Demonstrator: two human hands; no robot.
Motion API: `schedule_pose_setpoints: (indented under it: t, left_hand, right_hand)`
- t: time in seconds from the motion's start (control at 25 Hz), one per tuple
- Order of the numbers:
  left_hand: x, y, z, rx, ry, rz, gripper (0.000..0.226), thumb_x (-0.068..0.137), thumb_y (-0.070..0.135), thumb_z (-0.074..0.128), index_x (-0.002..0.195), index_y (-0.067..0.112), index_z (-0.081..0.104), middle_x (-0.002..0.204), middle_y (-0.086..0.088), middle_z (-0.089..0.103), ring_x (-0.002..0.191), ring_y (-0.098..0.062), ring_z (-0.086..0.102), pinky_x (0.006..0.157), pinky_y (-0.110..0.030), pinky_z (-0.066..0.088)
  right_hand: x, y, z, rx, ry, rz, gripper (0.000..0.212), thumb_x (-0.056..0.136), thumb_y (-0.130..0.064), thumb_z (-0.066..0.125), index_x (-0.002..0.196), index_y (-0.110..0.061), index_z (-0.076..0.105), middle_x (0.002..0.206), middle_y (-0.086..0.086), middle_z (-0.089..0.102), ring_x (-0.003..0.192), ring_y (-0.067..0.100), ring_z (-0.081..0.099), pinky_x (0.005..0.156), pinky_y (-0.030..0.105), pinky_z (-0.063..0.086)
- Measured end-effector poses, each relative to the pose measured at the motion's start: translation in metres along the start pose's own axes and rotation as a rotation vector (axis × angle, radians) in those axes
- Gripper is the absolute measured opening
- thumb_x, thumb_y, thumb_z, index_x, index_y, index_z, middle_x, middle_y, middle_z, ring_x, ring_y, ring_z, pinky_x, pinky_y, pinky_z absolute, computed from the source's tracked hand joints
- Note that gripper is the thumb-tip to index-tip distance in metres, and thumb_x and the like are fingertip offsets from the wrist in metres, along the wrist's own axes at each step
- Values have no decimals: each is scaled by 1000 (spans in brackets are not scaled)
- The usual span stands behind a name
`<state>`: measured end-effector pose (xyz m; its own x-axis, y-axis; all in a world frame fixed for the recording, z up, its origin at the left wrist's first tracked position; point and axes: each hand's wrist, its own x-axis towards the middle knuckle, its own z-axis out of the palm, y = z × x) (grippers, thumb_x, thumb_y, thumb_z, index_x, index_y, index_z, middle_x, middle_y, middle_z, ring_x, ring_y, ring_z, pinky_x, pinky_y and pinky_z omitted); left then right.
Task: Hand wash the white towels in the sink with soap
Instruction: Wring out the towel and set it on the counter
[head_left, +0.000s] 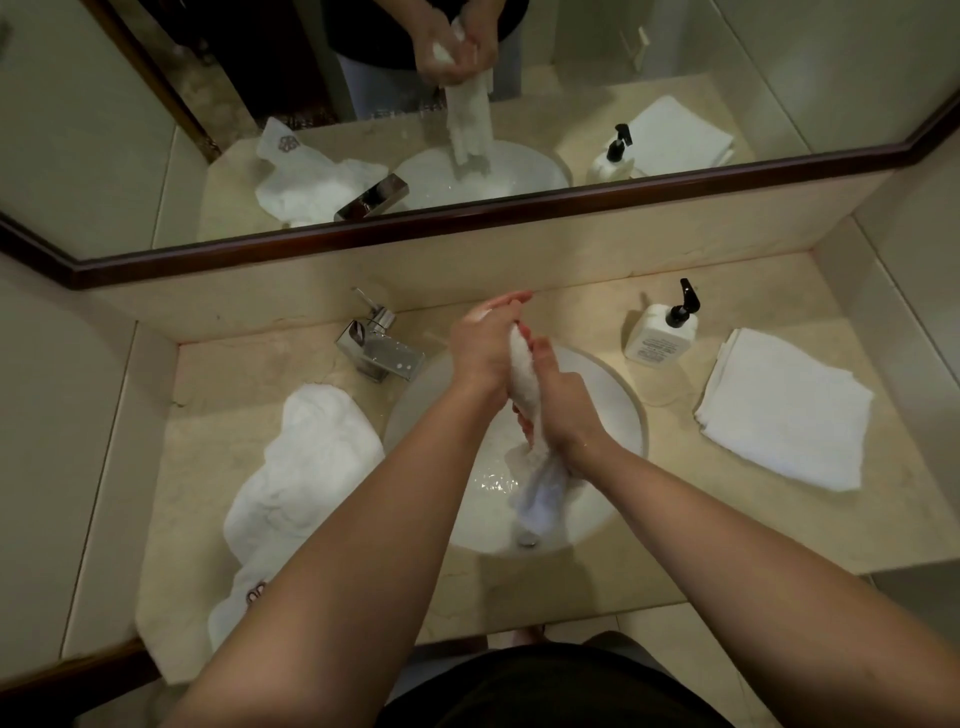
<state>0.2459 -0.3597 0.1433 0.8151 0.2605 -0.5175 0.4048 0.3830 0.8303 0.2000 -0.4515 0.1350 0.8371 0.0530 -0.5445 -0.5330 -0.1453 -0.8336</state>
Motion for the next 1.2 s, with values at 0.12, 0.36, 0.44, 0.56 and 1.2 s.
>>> schedule_pose_setpoints:
  t: [0.12,0.36,0.44,0.56,1.2]
  left_hand:
    - [-1,-9,1,143,139,98,29,91,2,53,85,23,73,48,7,60,46,-7,51,50,-22,44]
    - [-7,-11,0,204,228,108,27,93,3,49,92,16,73,59,0,60,46,-5,51,49,-18,45]
    - [-8,-10,-4,152,233,46,22,91,4,53,86,15,72,59,-1,60,52,-10,55,57,-23,49]
    - [-11,-2,-13,-118,125,-109,14,89,14,66,100,6,69,67,-5,65,56,-16,60,56,-25,53]
    - [-27,23,-17,-61,-511,-218,47,78,49,72,99,7,65,70,-4,60,60,-17,60,64,-30,54]
  right_hand:
    - [3,14,5,-50,58,-67,82,91,-74,28,59,-6,61,51,11,58,44,18,56,53,31,46]
    - [7,21,13,-182,146,-138,74,98,-65,26,48,-19,56,50,5,59,42,11,55,56,30,44]
    - [6,19,13,-225,135,-139,75,98,-65,26,54,-15,61,51,5,60,45,11,57,57,30,44]
    - [4,16,12,-258,154,-129,78,98,-65,29,67,-5,69,58,9,65,58,19,63,66,36,49]
    - [40,-61,-21,137,-337,-15,57,97,-66,31,79,-17,53,51,-5,43,42,10,41,38,20,34]
